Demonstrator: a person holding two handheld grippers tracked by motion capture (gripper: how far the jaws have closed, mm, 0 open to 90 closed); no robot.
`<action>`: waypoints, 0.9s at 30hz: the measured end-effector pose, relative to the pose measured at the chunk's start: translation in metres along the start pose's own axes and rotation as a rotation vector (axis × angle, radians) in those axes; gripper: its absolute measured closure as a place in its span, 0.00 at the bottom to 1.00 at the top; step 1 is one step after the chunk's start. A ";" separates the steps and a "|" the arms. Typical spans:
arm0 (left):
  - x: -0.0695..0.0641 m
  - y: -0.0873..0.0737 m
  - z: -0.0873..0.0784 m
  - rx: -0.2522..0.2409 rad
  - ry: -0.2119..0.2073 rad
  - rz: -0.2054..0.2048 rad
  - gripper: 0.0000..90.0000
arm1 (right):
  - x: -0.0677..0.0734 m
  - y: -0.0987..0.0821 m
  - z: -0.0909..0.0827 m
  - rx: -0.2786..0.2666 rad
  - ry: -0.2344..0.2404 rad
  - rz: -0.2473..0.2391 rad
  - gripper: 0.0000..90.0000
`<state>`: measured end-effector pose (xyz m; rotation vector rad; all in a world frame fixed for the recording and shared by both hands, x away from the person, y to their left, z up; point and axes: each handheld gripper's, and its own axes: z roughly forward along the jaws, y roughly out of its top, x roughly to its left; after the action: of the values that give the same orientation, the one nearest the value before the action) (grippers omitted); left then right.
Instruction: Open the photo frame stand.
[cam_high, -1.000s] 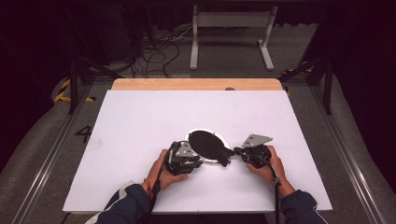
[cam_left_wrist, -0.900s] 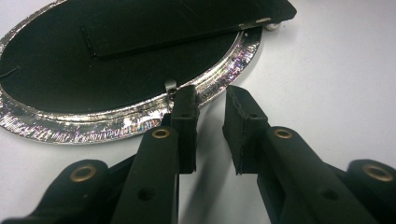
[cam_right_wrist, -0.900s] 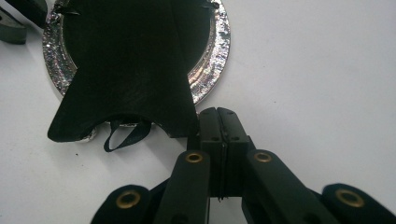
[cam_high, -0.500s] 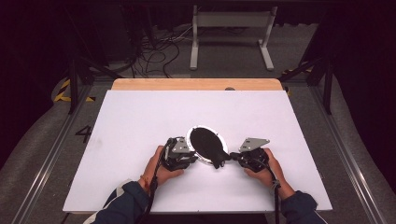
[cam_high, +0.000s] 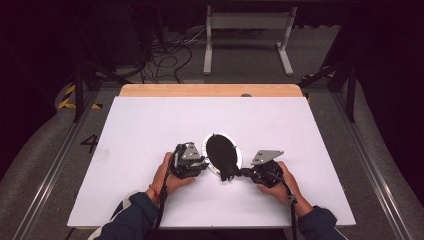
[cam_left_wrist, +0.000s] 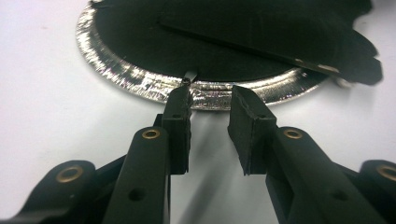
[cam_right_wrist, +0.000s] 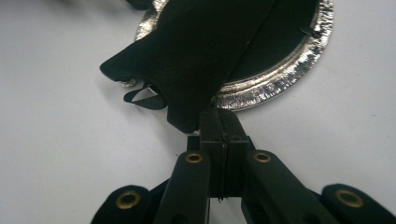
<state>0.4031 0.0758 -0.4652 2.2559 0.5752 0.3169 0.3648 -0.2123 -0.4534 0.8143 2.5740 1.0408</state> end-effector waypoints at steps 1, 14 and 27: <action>0.001 0.000 0.000 0.002 0.006 -0.004 0.77 | 0.001 0.001 0.001 0.001 0.001 -0.004 1.00; 0.012 -0.003 -0.003 0.008 0.047 -0.084 0.79 | 0.030 0.011 0.013 -0.003 -0.010 -0.042 1.00; 0.014 -0.004 -0.004 0.013 0.055 -0.086 0.76 | 0.034 0.012 0.014 -0.003 -0.018 -0.045 1.00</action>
<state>0.4131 0.0874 -0.4647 2.2329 0.7027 0.3335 0.3481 -0.1770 -0.4556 0.7581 2.5632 1.0194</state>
